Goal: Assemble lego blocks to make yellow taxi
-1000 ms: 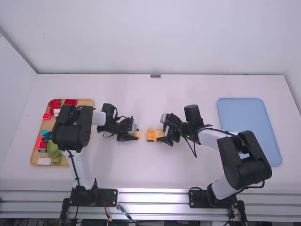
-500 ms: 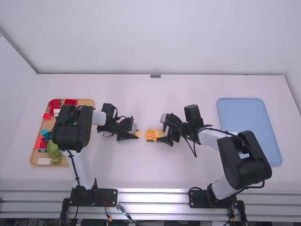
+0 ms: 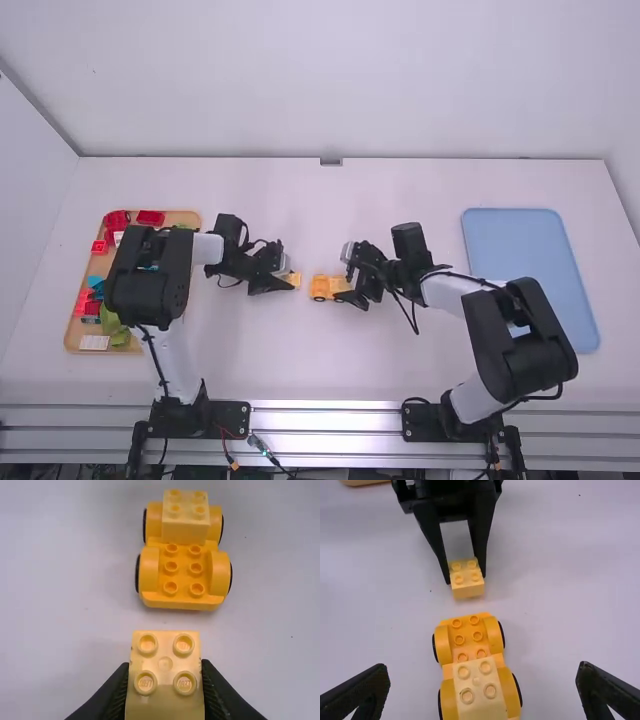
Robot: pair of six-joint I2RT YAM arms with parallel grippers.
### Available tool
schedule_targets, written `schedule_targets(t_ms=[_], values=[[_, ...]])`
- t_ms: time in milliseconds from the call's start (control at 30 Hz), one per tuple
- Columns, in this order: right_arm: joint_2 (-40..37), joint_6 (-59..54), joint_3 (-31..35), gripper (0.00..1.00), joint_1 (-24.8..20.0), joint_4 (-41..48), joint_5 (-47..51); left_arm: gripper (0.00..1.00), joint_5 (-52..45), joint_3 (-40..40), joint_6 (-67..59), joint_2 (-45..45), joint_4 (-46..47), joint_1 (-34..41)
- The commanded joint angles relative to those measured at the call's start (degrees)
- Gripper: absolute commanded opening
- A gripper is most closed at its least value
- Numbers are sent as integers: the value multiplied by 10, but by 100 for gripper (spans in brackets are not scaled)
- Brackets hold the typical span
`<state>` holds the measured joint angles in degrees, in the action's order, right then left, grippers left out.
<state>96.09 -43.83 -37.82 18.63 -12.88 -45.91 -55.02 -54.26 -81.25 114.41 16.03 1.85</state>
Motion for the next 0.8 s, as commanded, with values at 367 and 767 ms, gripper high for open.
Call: schedule_targets(t_ms=[367,767], values=[[132,-29,-7,99,1,-92,-36,15,17,-2,73,-76,-14,64],[183,-58,-8,98,5,-140,-38,16,21,2,135,-78,-49,115]])
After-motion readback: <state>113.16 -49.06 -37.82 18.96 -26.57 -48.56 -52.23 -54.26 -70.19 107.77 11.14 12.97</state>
